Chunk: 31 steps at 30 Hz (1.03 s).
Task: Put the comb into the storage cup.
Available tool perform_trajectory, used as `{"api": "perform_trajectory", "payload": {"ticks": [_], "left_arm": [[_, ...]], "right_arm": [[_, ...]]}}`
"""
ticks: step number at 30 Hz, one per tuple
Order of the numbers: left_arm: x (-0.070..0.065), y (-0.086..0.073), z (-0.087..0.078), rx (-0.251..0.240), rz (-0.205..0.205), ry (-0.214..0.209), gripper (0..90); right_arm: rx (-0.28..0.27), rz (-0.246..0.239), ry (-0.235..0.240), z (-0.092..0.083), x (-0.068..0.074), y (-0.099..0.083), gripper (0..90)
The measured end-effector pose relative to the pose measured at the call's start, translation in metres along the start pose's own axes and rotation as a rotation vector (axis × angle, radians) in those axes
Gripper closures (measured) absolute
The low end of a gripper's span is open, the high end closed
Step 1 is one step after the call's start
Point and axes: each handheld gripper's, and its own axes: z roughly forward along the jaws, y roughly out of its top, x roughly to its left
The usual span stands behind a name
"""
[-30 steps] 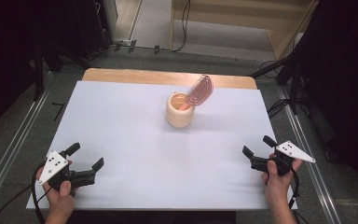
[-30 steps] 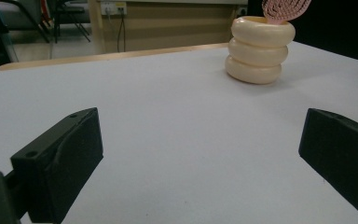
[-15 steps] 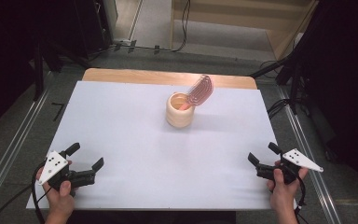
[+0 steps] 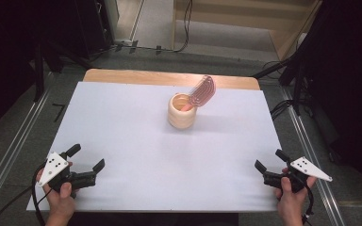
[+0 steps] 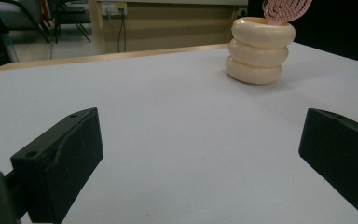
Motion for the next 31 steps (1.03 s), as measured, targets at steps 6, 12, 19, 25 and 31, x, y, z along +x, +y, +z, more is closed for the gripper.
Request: {"api": "perform_trajectory", "payload": {"ticks": [6,12,19,25,31], "left_arm": [[0.000,0.000,0.000,-0.001,-0.003,-0.001,0.0],[0.000,0.000,0.000,-0.001,-0.003,-0.002,0.0],[-0.001,0.000,0.000,-0.001,0.002,-0.001,0.0],[-0.001,0.000,0.000,0.003,0.007,0.002,0.0],[-0.001,0.000,0.001,0.005,0.008,0.004,0.0]], "right_arm": [[-0.002,0.013,-0.002,-0.003,-0.001,-0.004,0.0],[-0.017,0.011,0.002,-0.003,-0.001,-0.008,0.0],[-0.017,-0.014,-0.005,-0.001,0.002,-0.011,0.0],[-0.019,-0.023,-0.007,-0.001,0.003,-0.011,0.0],[-0.015,-0.037,-0.008,0.001,0.004,-0.012,0.0]]}}
